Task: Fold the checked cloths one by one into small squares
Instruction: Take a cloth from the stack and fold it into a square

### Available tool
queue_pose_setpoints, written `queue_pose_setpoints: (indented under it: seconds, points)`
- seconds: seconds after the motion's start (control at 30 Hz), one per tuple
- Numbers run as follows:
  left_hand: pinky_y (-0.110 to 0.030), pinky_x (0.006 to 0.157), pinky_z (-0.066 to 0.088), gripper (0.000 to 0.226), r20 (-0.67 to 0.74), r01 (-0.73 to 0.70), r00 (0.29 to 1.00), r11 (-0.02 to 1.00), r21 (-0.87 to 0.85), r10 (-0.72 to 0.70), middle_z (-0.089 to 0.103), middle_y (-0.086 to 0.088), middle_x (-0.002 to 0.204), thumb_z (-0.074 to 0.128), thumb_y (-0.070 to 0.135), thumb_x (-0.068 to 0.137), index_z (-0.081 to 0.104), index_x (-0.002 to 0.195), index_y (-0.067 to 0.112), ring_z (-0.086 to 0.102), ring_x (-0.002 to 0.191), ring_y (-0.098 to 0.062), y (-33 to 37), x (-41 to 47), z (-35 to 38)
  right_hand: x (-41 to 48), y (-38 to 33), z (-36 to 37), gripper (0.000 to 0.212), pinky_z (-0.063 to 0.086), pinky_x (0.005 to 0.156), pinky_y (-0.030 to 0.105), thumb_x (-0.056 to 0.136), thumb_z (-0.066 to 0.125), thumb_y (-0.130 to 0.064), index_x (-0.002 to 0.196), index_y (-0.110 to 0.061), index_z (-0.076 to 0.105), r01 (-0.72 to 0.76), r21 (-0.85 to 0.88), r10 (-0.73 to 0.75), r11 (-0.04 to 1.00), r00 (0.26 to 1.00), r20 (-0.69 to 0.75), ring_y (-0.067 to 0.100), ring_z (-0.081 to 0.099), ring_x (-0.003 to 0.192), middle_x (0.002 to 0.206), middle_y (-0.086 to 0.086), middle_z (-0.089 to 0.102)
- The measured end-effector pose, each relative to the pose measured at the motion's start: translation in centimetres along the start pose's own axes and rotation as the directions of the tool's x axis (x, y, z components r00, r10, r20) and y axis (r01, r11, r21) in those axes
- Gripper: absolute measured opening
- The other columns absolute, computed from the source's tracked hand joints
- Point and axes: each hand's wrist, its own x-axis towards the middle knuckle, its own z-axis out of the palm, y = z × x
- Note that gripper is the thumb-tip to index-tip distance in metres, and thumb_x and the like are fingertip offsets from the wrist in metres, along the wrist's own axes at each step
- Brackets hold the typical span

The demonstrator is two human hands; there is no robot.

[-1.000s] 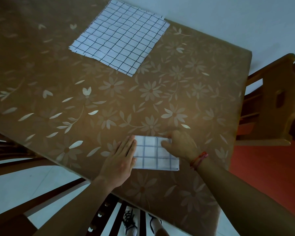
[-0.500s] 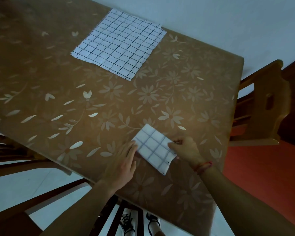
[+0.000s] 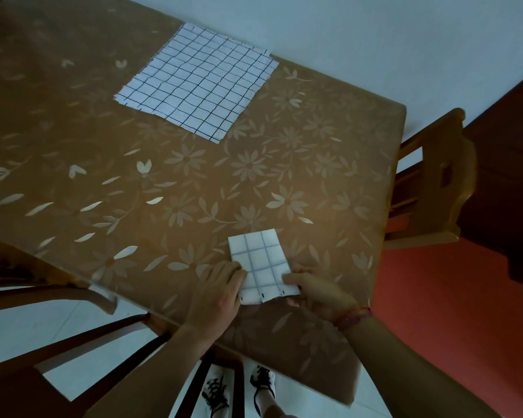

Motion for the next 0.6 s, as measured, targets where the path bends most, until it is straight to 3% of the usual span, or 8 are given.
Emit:
queue_pose_setpoints:
  seconds: [0.2,0.27,0.33,0.4,0.47,0.5,0.57,0.6]
  points:
    - [-0.034,0.081,0.046,0.012,-0.026,0.046,0.999,0.999,-0.012,-0.046,0.063,0.0,0.09,0.065,0.017,0.08,0.067,0.091,0.015,0.052,0.089,-0.02,-0.5,-1.3,-0.3,-2.0,0.5,-0.1,0.025,0.054,0.06,0.031,0.099,0.046,-0.014,0.116,-0.026,0.061,0.06,-0.025,-0.06,0.998,0.998,0.021,0.033,0.073,0.079,0.1,0.012,0.075]
    - [-0.032,0.08,0.044,0.017,-0.012,0.07,0.997,0.997,-0.026,-0.07,0.064,0.002,0.089,0.054,0.023,0.085,0.068,0.092,0.016,0.054,0.088,-0.019,-0.5,-1.9,-0.4,-1.9,1.3,-0.4,0.032,0.054,0.056,0.03,0.095,0.048,-0.003,0.115,-0.025,0.06,0.225,-0.244,-0.238,0.943,0.971,-0.025,0.02,0.071,0.065,0.092,0.008,0.072]
    - [-0.029,0.081,0.041,0.021,0.007,0.106,0.994,0.994,-0.04,-0.106,0.065,0.004,0.09,0.051,0.025,0.087,0.069,0.094,0.018,0.056,0.088,-0.018,-0.6,-2.6,-0.4,-1.8,2.1,-1.0,0.037,0.052,0.065,0.022,0.088,0.053,0.003,0.112,-0.023,0.064,0.419,-0.631,-0.495,0.653,0.866,0.063,0.004,0.063,0.067,0.097,0.003,0.068]
    - [-0.03,0.082,0.042,0.016,0.014,0.143,0.99,0.988,-0.057,-0.143,0.067,0.006,0.089,0.056,0.023,0.088,0.07,0.095,0.018,0.057,0.087,-0.016,-0.8,-3.2,-0.4,-1.4,3.1,-1.2,0.034,0.047,0.076,0.015,0.084,0.062,-0.006,0.111,-0.026,0.067,0.461,-0.823,-0.593,0.333,0.78,0.197,0.003,0.059,0.085,0.11,-0.005,0.059]
    - [-0.03,0.081,0.043,0.014,0.015,0.184,0.983,0.979,-0.083,-0.184,0.068,0.007,0.086,0.057,0.024,0.089,0.07,0.093,0.019,0.058,0.084,-0.014,-0.8,-3.5,-0.5,-1.1,3.3,-0.8,0.033,0.049,0.082,0.02,0.081,0.072,-0.014,0.112,-0.025,0.07,0.464,-0.864,-0.618,0.193,0.742,0.26,0.009,0.057,0.094,0.112,-0.006,0.053]
    - [-0.03,0.081,0.044,0.017,0.017,0.205,0.979,0.974,-0.099,-0.205,0.068,0.008,0.084,0.055,0.027,0.09,0.07,0.093,0.019,0.059,0.083,-0.014,-0.7,-3.6,-0.6,-0.5,3.2,-0.5,0.034,0.05,0.083,0.022,0.08,0.074,-0.014,0.112,-0.024,0.071,0.461,-0.873,-0.639,0.159,0.723,0.265,0.01,0.056,0.096,0.112,-0.006,0.053]
    - [-0.032,0.079,0.046,0.022,0.022,0.247,0.969,0.961,-0.125,-0.246,0.067,0.009,0.083,0.052,0.032,0.089,0.07,0.092,0.02,0.058,0.082,-0.013,-0.9,-3.6,-0.6,-0.7,1.9,0.5,0.034,0.05,0.086,0.023,0.078,0.072,-0.008,0.11,-0.02,0.073,0.419,-0.889,-0.558,0.185,0.79,0.256,0.009,0.053,0.1,0.111,-0.005,0.058]
    - [-0.033,0.079,0.048,0.02,0.025,0.269,0.963,0.954,-0.134,-0.268,0.066,0.009,0.083,0.053,0.032,0.088,0.069,0.091,0.02,0.057,0.083,-0.013,-1.0,-3.6,-0.7,1.1,3.8,-0.4,0.033,0.049,0.085,0.023,0.076,0.071,-0.005,0.106,-0.019,0.075,0.424,-0.897,-0.612,0.124,0.744,0.267,0.007,0.052,0.099,0.109,-0.005,0.061]
